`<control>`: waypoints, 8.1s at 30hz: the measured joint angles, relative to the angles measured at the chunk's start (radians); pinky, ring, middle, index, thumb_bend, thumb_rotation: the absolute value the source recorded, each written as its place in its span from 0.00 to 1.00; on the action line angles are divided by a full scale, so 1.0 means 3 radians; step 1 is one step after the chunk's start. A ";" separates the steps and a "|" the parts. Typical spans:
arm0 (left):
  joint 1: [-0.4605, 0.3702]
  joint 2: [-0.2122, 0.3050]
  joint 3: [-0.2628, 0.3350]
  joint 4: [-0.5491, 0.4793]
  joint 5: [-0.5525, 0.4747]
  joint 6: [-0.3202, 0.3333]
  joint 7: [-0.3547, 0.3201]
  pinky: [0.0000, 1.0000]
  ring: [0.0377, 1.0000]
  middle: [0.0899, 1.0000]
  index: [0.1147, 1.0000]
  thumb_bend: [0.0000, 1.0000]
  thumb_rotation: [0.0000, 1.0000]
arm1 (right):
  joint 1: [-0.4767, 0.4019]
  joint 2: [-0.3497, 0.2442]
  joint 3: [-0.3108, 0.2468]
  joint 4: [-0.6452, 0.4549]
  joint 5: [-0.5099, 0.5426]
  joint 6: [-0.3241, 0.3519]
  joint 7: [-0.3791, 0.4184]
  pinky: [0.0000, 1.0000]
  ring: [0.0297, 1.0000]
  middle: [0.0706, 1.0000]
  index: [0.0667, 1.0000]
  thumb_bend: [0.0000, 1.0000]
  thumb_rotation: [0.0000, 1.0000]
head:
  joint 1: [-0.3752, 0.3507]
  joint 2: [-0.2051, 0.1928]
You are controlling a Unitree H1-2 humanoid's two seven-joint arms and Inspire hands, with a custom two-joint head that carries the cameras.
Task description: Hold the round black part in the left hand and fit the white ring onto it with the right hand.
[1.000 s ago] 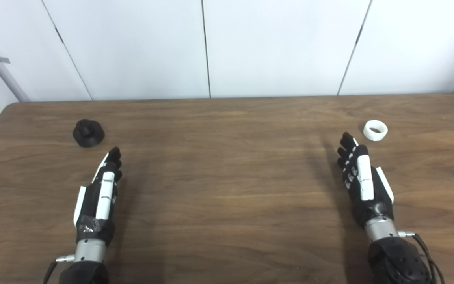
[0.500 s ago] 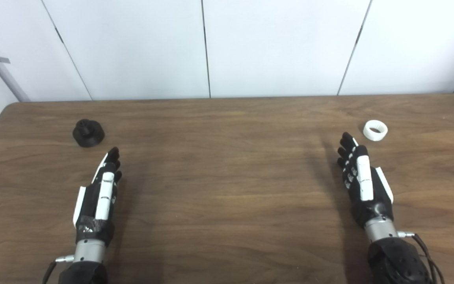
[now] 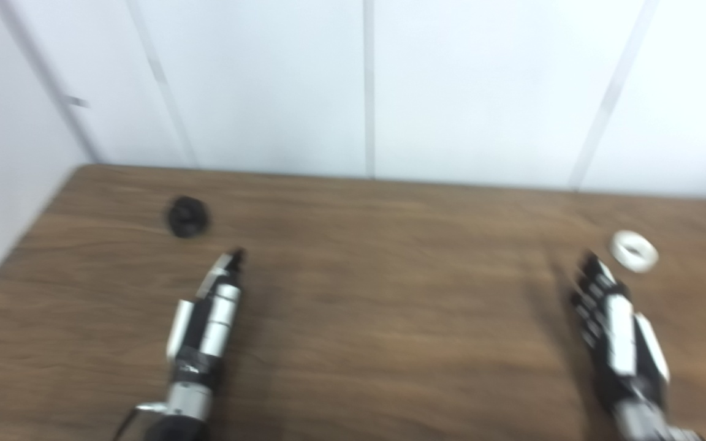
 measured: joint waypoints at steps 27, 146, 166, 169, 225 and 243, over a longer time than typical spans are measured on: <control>0.0005 -0.0118 -0.0056 0.0077 0.0201 -0.0138 0.0128 1.00 1.00 0.96 0.93 0.59 0.70 | 0.0004 -0.0051 -0.0005 0.0049 0.0110 -0.0065 0.0125 1.00 1.00 1.00 0.99 0.55 1.00 | 0.0215 -0.0297; -0.1862 0.1430 -0.0386 0.1646 0.1966 0.1131 0.0424 0.99 1.00 0.95 0.82 0.97 0.43 | 0.0098 -0.0135 -0.0059 -0.0085 0.0085 0.0007 0.0140 1.00 1.00 1.00 0.99 0.50 1.00 | 0.0062 0.0132; -0.2167 0.1446 -0.0614 0.2278 0.2016 0.1253 0.0379 1.00 1.00 0.96 0.82 0.98 0.43 | 0.0108 -0.0163 -0.0066 -0.0109 0.0084 0.0029 0.0150 1.00 1.00 0.99 0.98 0.52 1.00 | 0.0026 0.0148; -0.2197 0.1446 -0.0619 0.2385 0.2015 0.1250 0.0398 1.00 1.00 0.97 0.82 0.99 0.43 | 0.0109 -0.0163 -0.0068 -0.0132 0.0083 0.0070 0.0148 1.00 1.00 0.99 0.98 0.53 1.00 | 0.0016 0.0148; -0.2353 0.1458 -0.0647 0.2879 0.1856 0.1071 0.0564 0.97 0.98 0.89 0.71 0.95 0.37 | 0.0166 -0.0187 -0.0072 -0.0234 0.0067 0.0144 0.0127 1.00 1.00 1.00 0.99 0.50 1.00 | -0.0030 0.0184; -0.2354 0.1449 -0.0639 0.2886 0.1814 0.1037 0.0565 0.97 0.96 0.87 0.71 0.93 0.34 | 0.0172 -0.0187 -0.0075 -0.0234 0.0074 0.0142 0.0128 1.00 1.00 1.00 0.99 0.52 1.00 | -0.0045 0.0209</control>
